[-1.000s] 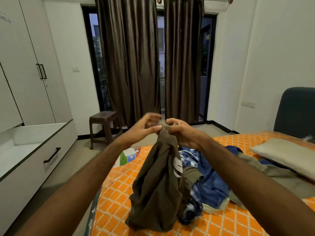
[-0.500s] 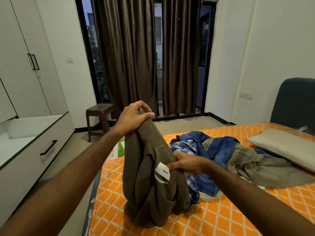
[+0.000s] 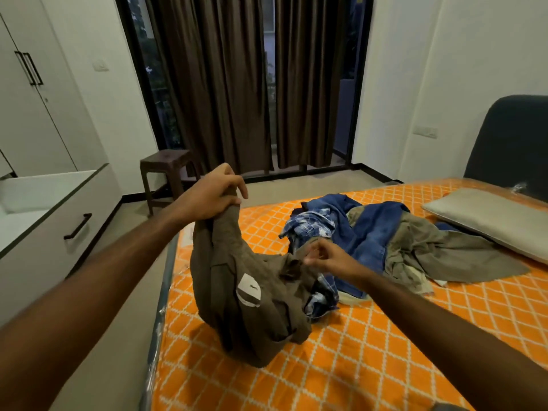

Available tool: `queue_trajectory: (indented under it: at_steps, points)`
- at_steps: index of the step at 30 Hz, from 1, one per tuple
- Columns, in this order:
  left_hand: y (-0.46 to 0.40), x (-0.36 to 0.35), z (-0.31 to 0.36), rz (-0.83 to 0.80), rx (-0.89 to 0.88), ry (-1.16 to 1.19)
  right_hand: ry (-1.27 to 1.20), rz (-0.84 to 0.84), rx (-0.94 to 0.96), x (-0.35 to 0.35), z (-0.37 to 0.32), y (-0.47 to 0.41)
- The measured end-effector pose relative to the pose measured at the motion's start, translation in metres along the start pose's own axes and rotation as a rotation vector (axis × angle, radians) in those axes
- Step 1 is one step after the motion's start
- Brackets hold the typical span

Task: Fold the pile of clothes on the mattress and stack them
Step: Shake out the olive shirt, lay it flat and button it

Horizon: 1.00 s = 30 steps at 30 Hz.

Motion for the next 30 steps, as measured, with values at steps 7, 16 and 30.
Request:
queue_trajectory:
  at_steps: [7,16,30]
  points:
    - [-0.017,0.019,0.021,0.32,-0.042,0.102,0.158,-0.013,0.011,-0.094,-0.017,-0.013]
    - [0.051,-0.003,-0.044,-0.182,0.044,-0.498,-0.07,0.58,-0.032,0.018,-0.025,-0.009]
    - [-0.013,-0.09,0.051,0.053,0.026,0.186,0.475,0.228,0.304,0.059,-0.201,0.026]
Point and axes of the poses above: each hand's wrist, its own y-axis away from the middle knuckle, its own x-axis out of the back of the hand, z = x × y, the point moved 5 cm from there along -y, towards the middle knuckle, and after that the axes turned 11 degrees about -x, right-handed, at the moved point
